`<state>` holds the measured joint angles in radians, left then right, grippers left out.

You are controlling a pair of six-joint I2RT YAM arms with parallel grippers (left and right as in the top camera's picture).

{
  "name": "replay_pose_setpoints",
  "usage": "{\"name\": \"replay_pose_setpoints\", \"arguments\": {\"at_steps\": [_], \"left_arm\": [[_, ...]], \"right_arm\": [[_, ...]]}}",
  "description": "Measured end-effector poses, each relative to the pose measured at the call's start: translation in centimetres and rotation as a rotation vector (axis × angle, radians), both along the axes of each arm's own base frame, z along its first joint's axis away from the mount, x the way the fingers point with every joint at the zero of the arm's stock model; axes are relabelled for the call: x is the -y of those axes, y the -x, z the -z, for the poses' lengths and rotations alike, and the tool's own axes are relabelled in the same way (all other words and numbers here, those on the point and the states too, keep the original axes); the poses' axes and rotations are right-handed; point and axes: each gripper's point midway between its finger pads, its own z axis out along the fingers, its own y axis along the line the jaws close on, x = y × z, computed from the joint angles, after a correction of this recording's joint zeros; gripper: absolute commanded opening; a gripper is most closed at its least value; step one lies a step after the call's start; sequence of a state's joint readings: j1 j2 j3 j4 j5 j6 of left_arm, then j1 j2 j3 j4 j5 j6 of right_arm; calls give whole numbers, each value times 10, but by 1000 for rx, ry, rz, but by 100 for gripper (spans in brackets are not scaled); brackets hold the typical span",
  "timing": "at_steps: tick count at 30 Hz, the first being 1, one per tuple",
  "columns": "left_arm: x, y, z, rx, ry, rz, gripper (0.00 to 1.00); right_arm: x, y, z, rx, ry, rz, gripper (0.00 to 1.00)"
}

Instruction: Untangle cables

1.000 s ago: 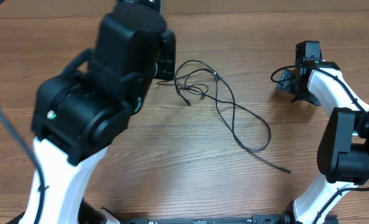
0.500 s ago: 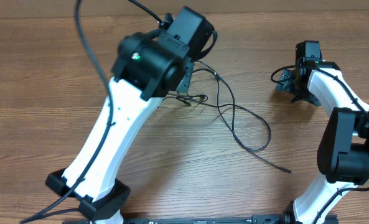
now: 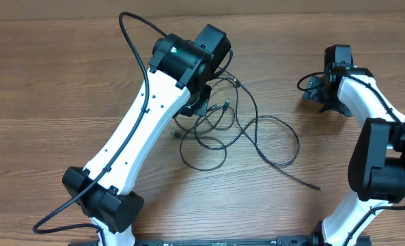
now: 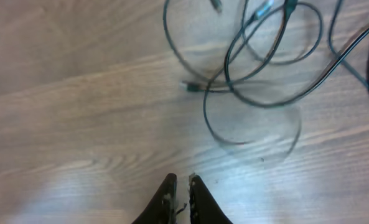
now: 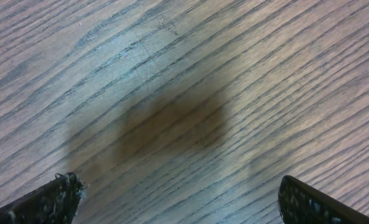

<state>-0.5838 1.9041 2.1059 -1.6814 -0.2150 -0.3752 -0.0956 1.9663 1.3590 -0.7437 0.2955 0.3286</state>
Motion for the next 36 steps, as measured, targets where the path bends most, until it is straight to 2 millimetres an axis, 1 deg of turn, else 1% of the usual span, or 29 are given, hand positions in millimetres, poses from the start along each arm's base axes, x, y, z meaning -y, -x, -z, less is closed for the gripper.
{"name": "replay_pose_setpoints", "arguments": {"at_steps": [2,4,7,9,11,16,19,27,30,33,36], "left_arm": [[0,1,8,-23,4,-7,19],[1,0,15,-32,13,-19,20],[7,-7,24,-18,38,-21,31],[14,-14,31,1,64,-21,34],[20,-21,39,16,82,-20,34],[29,-32,66,41,107,-18,43],[33,-38,84,58,119,-17,52],[41,-52,127,114,156,-15,52],[45,-57,137,141,177,-13,50],[46,-57,148,150,188,-12,50],[50,-57,158,153,212,-7,45]], "right_arm": [[0,0,0,0,0,0,100],[0,0,0,0,0,-1,100],[0,0,0,0,0,0,100],[0,0,0,0,0,0,100],[0,0,0,1,0,-1,100],[0,0,0,1,0,0,100],[0,0,0,0,0,0,100],[0,0,0,0,0,-1,100],[0,0,0,1,0,0,100],[0,0,0,0,0,0,100],[0,0,0,0,0,0,100]]}}
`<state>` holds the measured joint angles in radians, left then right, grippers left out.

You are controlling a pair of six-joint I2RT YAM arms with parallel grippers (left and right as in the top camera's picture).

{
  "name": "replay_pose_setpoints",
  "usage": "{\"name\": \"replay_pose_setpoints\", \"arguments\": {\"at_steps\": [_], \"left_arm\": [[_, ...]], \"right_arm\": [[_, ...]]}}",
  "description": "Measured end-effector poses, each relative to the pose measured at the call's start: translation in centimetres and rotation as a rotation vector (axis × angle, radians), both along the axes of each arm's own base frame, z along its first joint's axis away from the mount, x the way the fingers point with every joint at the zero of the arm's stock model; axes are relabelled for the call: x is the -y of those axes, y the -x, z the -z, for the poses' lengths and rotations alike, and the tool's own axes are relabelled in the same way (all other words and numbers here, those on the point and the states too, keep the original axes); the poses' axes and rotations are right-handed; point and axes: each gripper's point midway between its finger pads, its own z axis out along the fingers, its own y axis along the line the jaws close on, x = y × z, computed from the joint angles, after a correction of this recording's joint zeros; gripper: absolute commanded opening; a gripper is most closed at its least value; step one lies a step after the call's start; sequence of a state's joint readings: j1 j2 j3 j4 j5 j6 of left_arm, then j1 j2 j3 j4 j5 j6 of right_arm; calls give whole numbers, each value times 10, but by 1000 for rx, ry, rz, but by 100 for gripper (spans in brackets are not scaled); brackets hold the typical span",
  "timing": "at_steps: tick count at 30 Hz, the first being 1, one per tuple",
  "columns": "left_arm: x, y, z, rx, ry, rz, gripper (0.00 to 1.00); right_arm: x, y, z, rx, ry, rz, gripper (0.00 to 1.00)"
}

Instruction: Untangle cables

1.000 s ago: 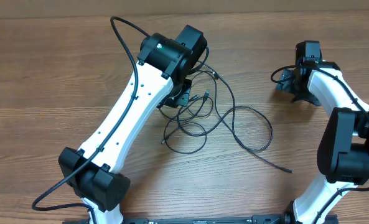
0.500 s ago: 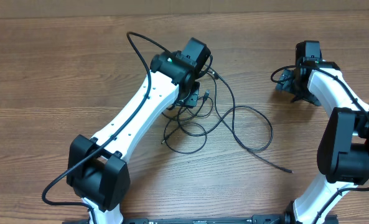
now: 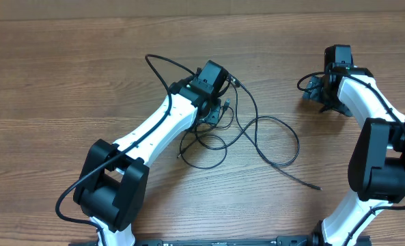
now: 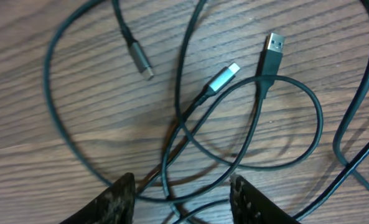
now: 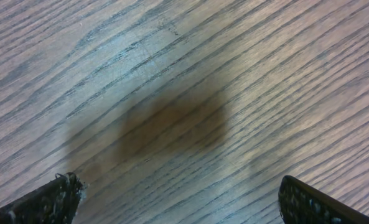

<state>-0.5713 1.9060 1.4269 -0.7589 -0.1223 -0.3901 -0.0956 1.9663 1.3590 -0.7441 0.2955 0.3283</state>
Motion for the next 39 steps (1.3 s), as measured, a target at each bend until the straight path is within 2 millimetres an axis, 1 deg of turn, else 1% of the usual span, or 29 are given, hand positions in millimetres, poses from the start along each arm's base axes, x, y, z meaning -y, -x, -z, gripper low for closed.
{"name": "replay_pose_setpoints", "arguments": {"at_steps": [1,8,13,18,20,23,24,27,32,33,34,37,39], "left_arm": [[1,1,2,-1,7,3,43],[11,5,16,-14,69,24,41],[16,-2,17,24,96,26,37],[20,-3,16,30,110,31,35],[20,-3,16,32,112,32,33],[21,-2,16,29,116,29,27],[22,-2,16,29,117,28,24],[23,-2,16,27,122,19,4],[27,0,16,28,127,23,4],[27,0,15,29,128,23,6],[28,-1,15,31,129,23,13],[28,-1,15,34,132,18,15],[28,-1,15,33,132,18,22]], "right_arm": [[0,0,0,0,0,0,100],[0,0,0,0,0,0,100],[0,0,0,1,0,0,100],[0,0,0,0,0,0,100],[0,0,0,1,0,0,100],[0,0,0,1,0,0,100],[0,0,0,1,0,0,100],[0,0,0,1,0,0,100],[0,0,0,1,0,0,100],[0,0,0,0,0,0,100],[0,0,0,1,0,0,100],[0,0,0,1,0,0,100],[0,0,0,1,0,0,100]]}}
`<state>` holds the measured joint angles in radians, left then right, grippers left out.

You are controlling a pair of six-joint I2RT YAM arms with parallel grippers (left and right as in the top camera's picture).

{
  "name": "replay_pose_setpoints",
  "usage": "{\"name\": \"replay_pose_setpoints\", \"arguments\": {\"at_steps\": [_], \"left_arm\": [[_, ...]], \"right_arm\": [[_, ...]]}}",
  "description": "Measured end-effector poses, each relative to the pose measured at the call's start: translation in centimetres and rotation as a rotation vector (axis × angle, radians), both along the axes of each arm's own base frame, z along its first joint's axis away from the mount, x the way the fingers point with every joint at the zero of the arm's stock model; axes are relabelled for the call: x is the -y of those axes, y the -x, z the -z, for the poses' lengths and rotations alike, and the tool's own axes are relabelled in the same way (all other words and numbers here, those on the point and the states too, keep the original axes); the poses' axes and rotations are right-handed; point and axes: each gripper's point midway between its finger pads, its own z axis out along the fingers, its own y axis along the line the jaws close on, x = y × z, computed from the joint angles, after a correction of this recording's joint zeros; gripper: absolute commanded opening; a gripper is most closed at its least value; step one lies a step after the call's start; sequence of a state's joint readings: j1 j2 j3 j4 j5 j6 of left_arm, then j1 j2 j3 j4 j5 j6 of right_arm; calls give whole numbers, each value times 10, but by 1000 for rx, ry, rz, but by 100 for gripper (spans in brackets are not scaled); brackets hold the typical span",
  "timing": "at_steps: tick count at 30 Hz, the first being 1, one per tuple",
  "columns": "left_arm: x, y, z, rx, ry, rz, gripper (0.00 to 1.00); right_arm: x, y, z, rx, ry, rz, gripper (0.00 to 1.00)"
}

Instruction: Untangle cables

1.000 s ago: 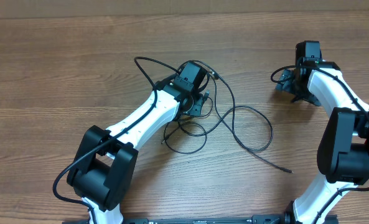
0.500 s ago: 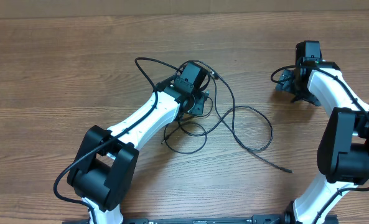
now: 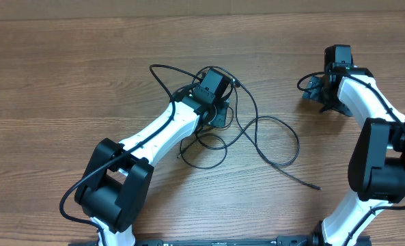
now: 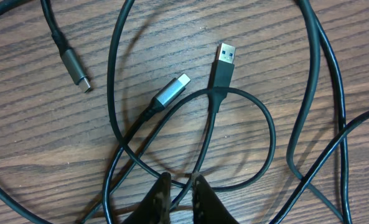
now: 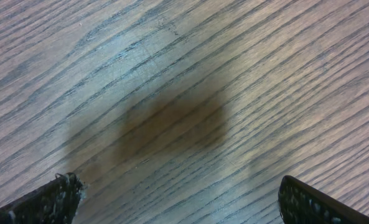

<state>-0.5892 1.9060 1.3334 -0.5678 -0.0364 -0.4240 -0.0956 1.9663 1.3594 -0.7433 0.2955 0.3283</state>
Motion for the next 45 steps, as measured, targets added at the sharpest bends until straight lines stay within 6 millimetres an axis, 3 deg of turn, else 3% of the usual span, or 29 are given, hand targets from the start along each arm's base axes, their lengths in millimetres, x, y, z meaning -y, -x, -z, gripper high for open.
{"name": "replay_pose_setpoints", "arguments": {"at_steps": [5,15,27,33,45], "left_arm": [[0,0,0,0,1,-3,27],[3,2,0,-10,16,6,27],[36,14,2,22,69,83,25],[37,17,16,42,85,90,27],[41,12,16,75,109,91,25]], "right_arm": [[0,0,0,-1,-1,0,100],[0,0,0,0,0,0,100],[0,0,0,0,0,0,100],[0,0,0,-1,0,0,100],[0,0,0,0,0,0,100]]}}
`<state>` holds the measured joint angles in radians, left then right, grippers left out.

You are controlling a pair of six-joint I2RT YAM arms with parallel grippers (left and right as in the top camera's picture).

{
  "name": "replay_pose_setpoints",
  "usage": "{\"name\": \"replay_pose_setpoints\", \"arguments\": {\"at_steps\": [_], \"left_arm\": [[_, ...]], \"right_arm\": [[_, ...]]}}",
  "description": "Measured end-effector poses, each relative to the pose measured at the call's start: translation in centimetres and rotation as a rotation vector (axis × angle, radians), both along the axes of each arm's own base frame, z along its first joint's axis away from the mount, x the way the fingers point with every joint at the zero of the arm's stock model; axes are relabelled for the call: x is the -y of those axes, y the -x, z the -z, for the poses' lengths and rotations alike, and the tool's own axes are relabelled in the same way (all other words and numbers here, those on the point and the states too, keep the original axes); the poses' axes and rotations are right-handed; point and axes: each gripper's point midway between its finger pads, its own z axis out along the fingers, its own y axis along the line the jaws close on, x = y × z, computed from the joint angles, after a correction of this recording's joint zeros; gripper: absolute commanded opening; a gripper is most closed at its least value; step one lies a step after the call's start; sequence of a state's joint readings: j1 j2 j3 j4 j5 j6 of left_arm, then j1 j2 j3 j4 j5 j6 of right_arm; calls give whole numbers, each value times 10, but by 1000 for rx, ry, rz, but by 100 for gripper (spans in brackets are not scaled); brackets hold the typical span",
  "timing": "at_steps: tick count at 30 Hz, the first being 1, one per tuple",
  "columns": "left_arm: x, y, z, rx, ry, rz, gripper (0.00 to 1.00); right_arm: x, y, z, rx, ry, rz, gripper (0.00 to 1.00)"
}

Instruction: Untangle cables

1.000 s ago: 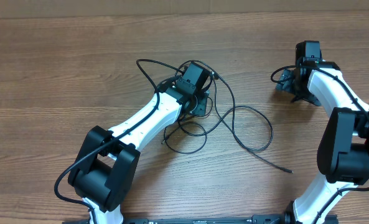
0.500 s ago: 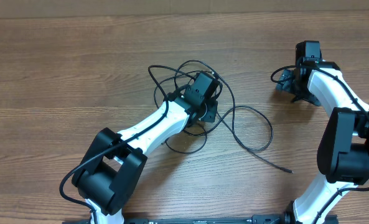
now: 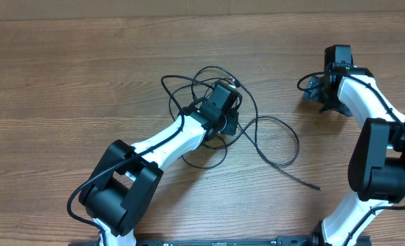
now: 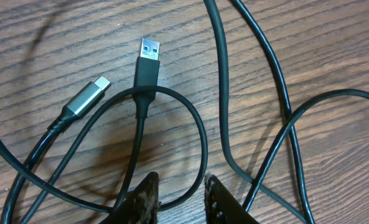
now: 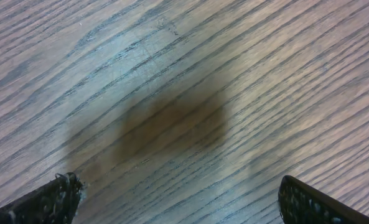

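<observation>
A tangle of thin black cables [image 3: 270, 147] lies on the wooden table [image 3: 65, 82], mid-table. My left gripper [image 3: 227, 125] sits low over the tangle's upper part. In the left wrist view, the left gripper [image 4: 182, 190] stands open by a narrow gap, and one cable loop [image 4: 200, 155] runs between the fingertips. A black USB-A plug [image 4: 148, 53] and a grey USB-C plug [image 4: 88, 99] lie just ahead of it. My right gripper [image 3: 319, 92] rests far right, away from the cables. The right wrist view shows the right gripper [image 5: 178, 199] wide open over bare wood.
One loose cable end [image 3: 316, 186] trails toward the front right. The left arm's own black lead [image 3: 182, 85] arcs over the tangle's back. The table's far edge [image 3: 202, 15] meets a wall.
My left gripper was shut over the loop near the two plugs; now its jaws stand apart and it sits a little further right and nearer. The right arm is unchanged.
My left gripper was first shut, high and left of the tangle. It was then open low over the plugs, then shut at the loop beneath them, and is now open again astride that loop. The right gripper stayed open at the far right throughout.
</observation>
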<state>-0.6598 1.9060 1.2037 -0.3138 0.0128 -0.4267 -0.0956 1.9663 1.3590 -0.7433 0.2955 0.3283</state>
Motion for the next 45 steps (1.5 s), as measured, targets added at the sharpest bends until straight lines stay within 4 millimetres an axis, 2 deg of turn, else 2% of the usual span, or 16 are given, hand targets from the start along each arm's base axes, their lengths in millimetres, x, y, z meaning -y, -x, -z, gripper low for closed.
{"name": "replay_pose_setpoints", "arguments": {"at_steps": [8,16,28,45], "left_arm": [[1,1,0,-2,0,4,24],[12,11,1,-3,0,36,23],[7,11,5,3,-24,22,22],[8,8,3,15,-15,21,22]], "right_arm": [[0,0,0,0,0,0,100],[0,0,0,0,0,0,100],[0,0,0,0,0,0,100],[0,0,0,0,0,0,100]]}}
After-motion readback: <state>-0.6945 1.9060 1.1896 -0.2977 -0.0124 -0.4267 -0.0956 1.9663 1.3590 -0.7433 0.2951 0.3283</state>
